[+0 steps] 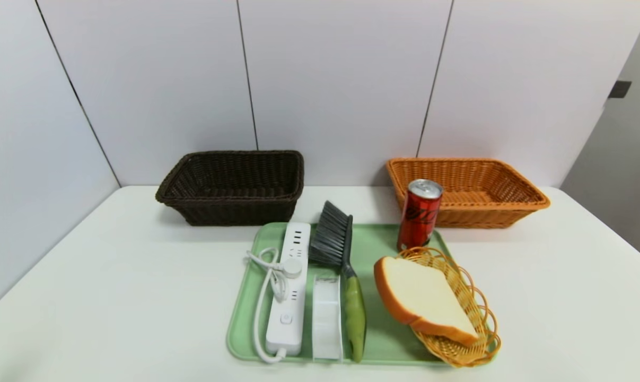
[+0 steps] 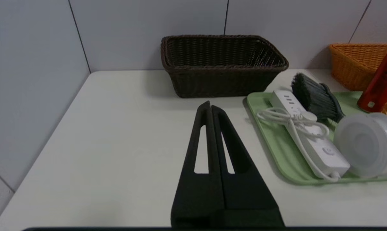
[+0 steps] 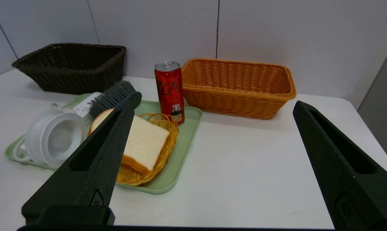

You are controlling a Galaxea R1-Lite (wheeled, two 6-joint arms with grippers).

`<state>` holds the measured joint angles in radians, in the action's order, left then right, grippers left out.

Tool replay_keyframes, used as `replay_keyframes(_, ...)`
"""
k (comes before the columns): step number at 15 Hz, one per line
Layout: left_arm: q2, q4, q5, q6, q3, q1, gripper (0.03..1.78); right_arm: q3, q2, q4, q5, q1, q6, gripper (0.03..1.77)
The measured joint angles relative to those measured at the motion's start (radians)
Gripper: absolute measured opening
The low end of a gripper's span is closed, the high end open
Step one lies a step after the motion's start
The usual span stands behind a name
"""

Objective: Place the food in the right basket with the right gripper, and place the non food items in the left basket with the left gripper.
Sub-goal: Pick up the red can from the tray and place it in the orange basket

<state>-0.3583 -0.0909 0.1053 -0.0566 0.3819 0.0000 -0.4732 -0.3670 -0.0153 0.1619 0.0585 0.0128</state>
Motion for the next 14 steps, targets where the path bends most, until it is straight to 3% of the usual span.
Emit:
replay_keyframes(5,-0.361,-0.263,0.003,0.019,0.127,-0.002,0.04,-0.200,-0.309,-0.055,0.062,0.019,-0.004,1.71)
replay_keyframes(8,-0.547,-0.425,0.003,0.023,0.175,-0.004,0.04,-0.240,-0.483,-0.188,0.088,0.021,-0.007,1.71)
replay_keyframes(14,-0.839,-0.594,-0.004,0.025,0.273,-0.045,0.04,-0.308,-0.793,-0.342,0.104,0.050,-0.074,1.71)
